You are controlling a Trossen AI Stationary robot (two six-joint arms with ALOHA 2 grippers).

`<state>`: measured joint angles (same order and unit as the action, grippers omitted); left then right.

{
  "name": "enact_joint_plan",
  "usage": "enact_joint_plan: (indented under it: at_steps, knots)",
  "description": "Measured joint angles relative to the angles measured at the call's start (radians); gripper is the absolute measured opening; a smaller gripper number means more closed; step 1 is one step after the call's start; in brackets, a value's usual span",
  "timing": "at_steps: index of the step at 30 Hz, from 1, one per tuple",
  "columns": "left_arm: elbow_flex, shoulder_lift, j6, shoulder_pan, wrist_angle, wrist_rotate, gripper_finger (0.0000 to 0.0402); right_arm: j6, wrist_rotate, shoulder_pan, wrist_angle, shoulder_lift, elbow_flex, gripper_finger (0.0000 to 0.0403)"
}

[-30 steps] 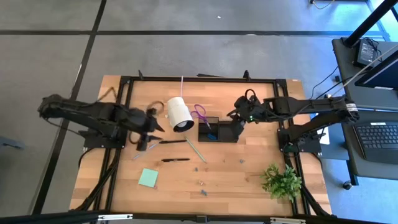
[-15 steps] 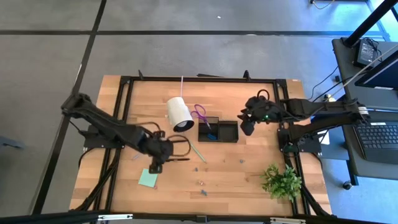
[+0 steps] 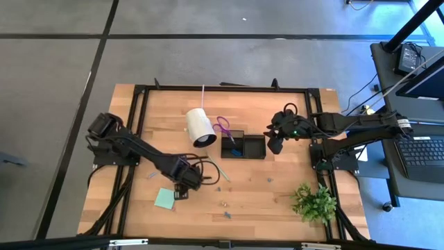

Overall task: Pick and place office supplies into organizer
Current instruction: Put the bottom black pen into the black desk organizer

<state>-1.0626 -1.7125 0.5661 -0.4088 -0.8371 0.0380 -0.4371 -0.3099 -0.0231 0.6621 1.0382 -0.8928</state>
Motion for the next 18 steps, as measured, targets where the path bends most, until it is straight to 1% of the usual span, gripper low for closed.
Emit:
enact_joint_plan:
  at_steps: [11,18]
  knots:
    - [0.0,-0.079,-0.002,0.005,0.002,0.005,0.0175,0.001,0.0,0.0,0.0,0.0,0.0,0.0151]
    - [-0.005,-0.113,-0.012,0.01,0.004,-0.007,0.0162,0.001,0.0,0.0,0.0,0.0,0.0,0.0151]
